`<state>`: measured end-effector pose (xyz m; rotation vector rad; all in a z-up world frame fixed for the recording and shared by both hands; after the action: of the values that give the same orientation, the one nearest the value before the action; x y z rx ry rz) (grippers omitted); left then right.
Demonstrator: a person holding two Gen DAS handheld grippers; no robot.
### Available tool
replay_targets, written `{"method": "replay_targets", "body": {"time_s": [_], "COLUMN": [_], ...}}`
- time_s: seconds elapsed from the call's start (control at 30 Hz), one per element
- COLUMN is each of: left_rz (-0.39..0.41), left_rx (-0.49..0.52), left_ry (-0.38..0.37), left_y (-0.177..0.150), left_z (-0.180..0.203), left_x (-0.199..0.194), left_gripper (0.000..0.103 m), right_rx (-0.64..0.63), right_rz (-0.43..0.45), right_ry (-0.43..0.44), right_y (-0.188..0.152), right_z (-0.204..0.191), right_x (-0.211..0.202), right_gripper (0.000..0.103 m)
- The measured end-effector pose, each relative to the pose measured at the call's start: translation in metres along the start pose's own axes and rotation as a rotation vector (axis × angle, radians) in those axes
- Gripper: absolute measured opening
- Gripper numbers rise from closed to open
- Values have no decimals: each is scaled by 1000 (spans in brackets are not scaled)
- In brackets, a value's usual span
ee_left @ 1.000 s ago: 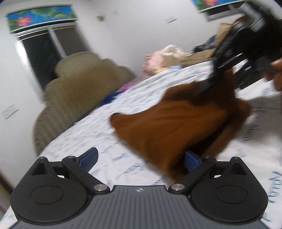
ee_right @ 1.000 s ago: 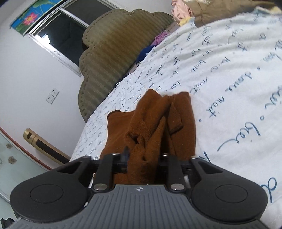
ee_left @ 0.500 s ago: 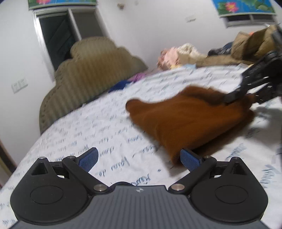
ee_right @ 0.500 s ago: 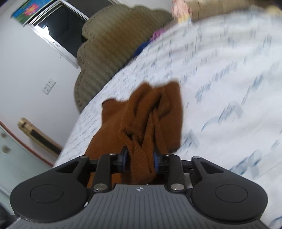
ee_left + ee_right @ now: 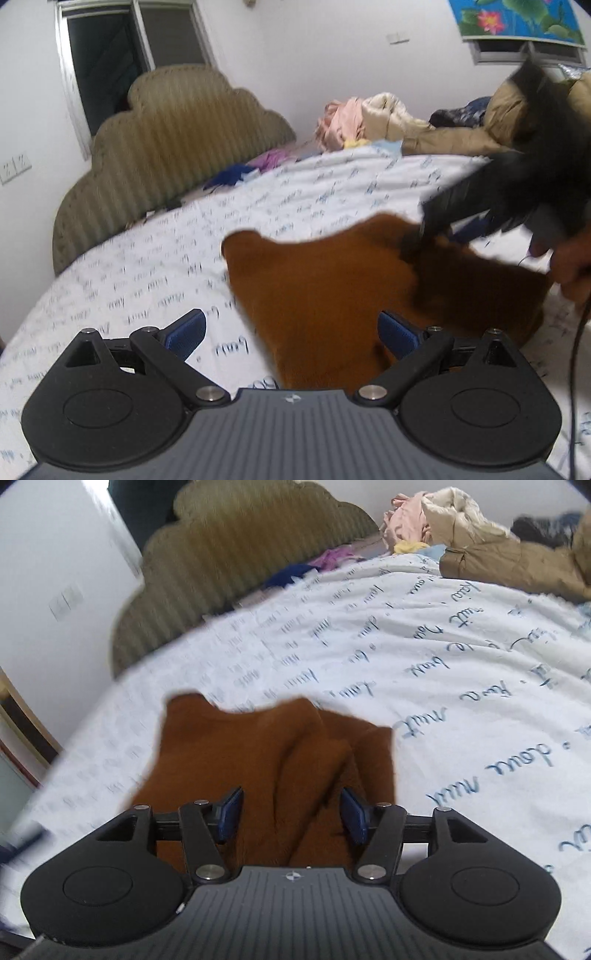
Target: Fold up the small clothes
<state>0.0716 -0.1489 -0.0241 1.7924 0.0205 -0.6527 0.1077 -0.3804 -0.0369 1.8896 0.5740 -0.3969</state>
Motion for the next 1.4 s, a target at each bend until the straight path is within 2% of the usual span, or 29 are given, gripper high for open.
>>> {"method": "replay_targets", "body": {"time_s": [0.07, 0.13, 0.17, 0.27, 0.33, 0.37, 0.4, 0.5, 0.53, 0.57, 0.6, 0.67, 0.73, 0.8, 0.9, 0.97, 1.03, 1.17, 1.27, 1.4], "left_rz": [-11, -14, -12, 6, -13, -29, -45, -57, -56, -58, -63, -69, -71, -60, -53, -82, -115, -186, -259, -367], "left_rx": [-19, -25, -21, 6, 14, 16, 15, -4, -13, -22, -30, -49, -64, -82, -124, -183, -266, -441, -536, -723], "left_ry": [2, 8, 20, 27, 28, 27, 26, 19, 15, 11, 8, -4, -17, -18, -12, -30, -52, -119, -173, -311], "left_y": [-2, 2, 5, 8, 7, 4, 1, -7, -9, -11, -12, -13, -12, -10, -8, -4, 0, 6, 6, 6], "left_z": [-2, -1, 0, 4, 6, 8, 9, 9, 8, 7, 6, 2, -2, -11, -29, -46, -63, -94, -109, -121], "left_x": [3, 3, 3, 4, 10, 14, 18, 23, 23, 23, 22, 20, 17, 12, 10, 15, 22, 46, 76, 122], "left_gripper": [100, 100, 100, 100, 100, 100, 100, 100, 100, 100, 100, 100, 100, 100, 100, 100, 100, 100, 100, 100], "right_rx": [81, 144, 142, 131, 90, 55, 22, -113, -174, -223, -263, -327, -346, -286, -85, -44, -38, 46, 90, 93], "right_rz": [5, -25, -37, -18, 4, 7, 7, 73, 98, 108, 101, 42, -25, -32, 37, 57, 40, -52, -45, -44], "right_ry": [54, 93, 63, 48, 13, -26, -62, -144, -147, -131, -107, -82, -133, -190, -114, -90, -67, 48, 107, 178], "right_y": [2, 1, 0, -2, -2, -1, -1, -1, -1, -4, -5, -12, -19, -21, -18, -18, -18, -21, -20, -7], "right_z": [6, 13, 16, 17, 13, 10, 6, -13, -22, -32, -39, -48, -41, -24, 5, 15, 22, 42, 50, 46], "right_x": [1, 10, 14, 10, 4, 2, 0, -20, -28, -32, -32, -24, -6, -1, -20, -28, -27, -9, 2, 23], "right_gripper": [59, 43, 28, 24, 24, 25, 41, 49, 51, 58, 67, 78, 79, 82, 88, 94, 99, 102, 103, 103]}}
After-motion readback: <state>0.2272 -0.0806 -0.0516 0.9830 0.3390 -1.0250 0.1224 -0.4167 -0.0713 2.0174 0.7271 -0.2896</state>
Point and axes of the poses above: each gripper's, at about its wrist camera, not at the fingertips, and x roughly the way its jaws point, z to its right, y to its top, the point moved 2 cm from there along x, roughly the way its jaws point, and after that the axes turned 8 degrees about -x, right-handed, at the moved point
